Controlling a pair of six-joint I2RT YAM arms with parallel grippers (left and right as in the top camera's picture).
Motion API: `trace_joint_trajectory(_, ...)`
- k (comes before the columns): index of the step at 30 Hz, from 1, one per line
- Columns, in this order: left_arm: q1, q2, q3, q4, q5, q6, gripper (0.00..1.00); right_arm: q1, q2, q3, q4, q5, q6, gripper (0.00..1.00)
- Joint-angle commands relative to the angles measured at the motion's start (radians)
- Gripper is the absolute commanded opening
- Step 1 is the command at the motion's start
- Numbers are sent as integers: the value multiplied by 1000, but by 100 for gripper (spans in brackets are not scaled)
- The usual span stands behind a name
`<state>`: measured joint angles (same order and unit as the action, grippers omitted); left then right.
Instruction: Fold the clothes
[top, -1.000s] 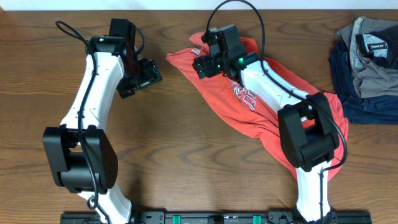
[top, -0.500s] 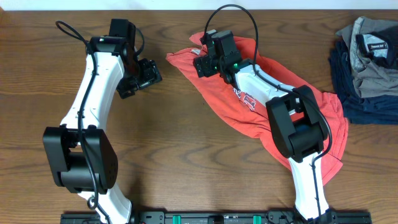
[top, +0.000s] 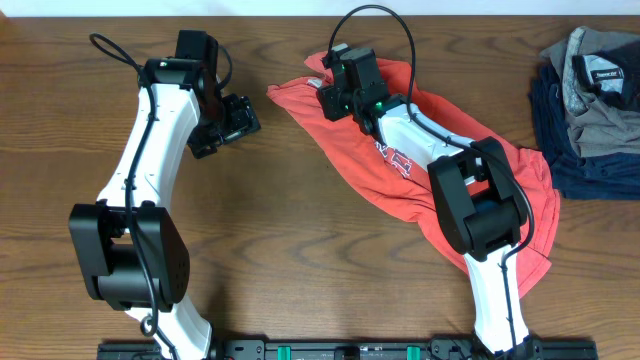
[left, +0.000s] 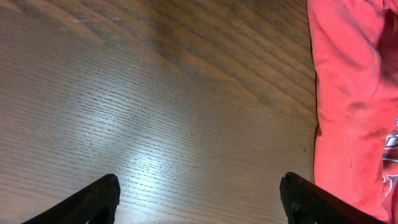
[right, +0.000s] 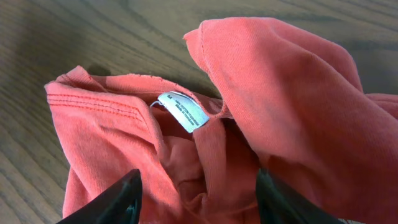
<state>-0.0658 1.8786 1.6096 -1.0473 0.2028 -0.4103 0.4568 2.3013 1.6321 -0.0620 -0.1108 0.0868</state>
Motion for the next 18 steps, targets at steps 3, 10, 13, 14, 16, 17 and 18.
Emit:
trace_joint_trajectory(3, 2, -2, -4, -5, -5, 17, 84, 3, 34, -3, 3, 10, -6, 58)
trace_joint_trajectory(10, 2, -2, -4, -5, -5, 16, 84, 2, 32, -3, 5, 10, -6, 1)
trace_joint_trajectory(13, 2, -2, -4, -6, -5, 17, 84, 2, 16, -2, -14, -3, -6, 1)
trace_joint_trajectory(14, 2, -2, -4, -6, -5, 17, 84, 2, 8, -2, -25, -21, -6, 1)
trace_joint_trajectory(16, 3, -2, -4, -5, -5, 17, 84, 4, -29, 0, -66, -64, -6, 1)
trace_joint_trajectory(17, 3, -2, -4, -5, -6, 17, 84, 5, -55, 0, -91, -78, -6, 1)
trace_joint_trajectory(18, 3, -2, -4, -5, -6, 17, 84, 8, -79, 0, -117, -91, -6, 1)
